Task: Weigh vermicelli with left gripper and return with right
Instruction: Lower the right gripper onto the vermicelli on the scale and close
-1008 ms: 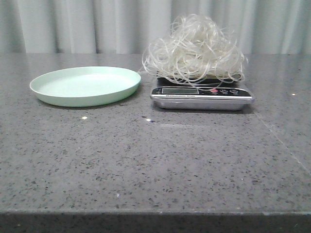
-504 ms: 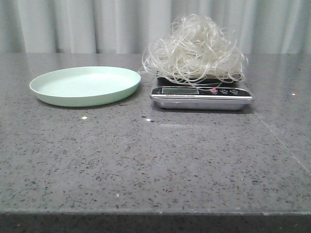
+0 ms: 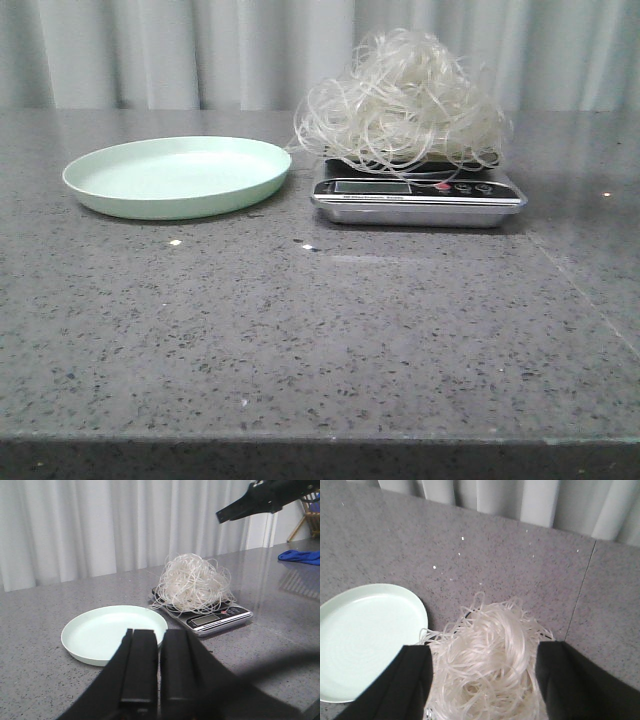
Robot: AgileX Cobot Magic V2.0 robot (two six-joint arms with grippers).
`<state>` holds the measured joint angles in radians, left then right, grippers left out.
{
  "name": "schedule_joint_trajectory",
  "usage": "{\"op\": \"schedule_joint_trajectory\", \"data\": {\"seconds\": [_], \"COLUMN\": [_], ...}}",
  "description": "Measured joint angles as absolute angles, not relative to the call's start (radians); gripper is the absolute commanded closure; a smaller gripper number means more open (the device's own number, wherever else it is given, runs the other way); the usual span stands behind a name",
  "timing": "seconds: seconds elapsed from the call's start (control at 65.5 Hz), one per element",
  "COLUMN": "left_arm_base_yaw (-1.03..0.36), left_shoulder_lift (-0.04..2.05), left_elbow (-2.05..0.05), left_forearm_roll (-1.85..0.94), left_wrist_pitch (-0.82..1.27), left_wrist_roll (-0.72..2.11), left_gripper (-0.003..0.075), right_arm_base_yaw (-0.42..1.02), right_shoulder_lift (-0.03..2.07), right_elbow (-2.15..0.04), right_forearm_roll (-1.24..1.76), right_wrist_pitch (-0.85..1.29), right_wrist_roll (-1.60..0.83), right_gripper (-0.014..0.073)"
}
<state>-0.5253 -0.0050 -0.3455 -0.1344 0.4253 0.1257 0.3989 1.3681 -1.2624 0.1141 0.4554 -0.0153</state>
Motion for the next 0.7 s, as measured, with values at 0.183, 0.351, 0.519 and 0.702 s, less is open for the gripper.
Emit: {"op": "schedule_joint_trajectory", "data": {"seconds": [0.183, 0.351, 0.519, 0.702], "left_arm_base_yaw": [-0.525, -0.525, -0.525, -0.525], "left_shoulder_lift": [-0.005, -0.005, -0.005, -0.005], "left_elbow": [-0.345, -0.345, -0.345, -0.345], "left_forearm_roll": [-0.134, -0.134, -0.134, -0.134], "left_wrist_pitch": [0.425, 0.425, 0.423, 0.423], "left_wrist_roll": [0.126, 0.126, 0.126, 0.126], "left_gripper": [0.0574, 0.0574, 0.0574, 0.0574], "right_arm_base_yaw": [0.399, 0.399, 0.392, 0.381], "right_shoulder_lift": [1.545, 1.667, 1.733, 1.773], "right_elbow": [-1.393, -1.476, -1.517, -1.532], "right_forearm_roll": [0.113, 0.112, 0.098, 0.067], "right_wrist_pitch": [0.556, 0.62, 0.653, 0.698], "right_wrist_roll": [-0.015, -0.015, -0.015, -0.015], "right_gripper": [0.0048, 0.0048, 0.0048, 0.0053]}}
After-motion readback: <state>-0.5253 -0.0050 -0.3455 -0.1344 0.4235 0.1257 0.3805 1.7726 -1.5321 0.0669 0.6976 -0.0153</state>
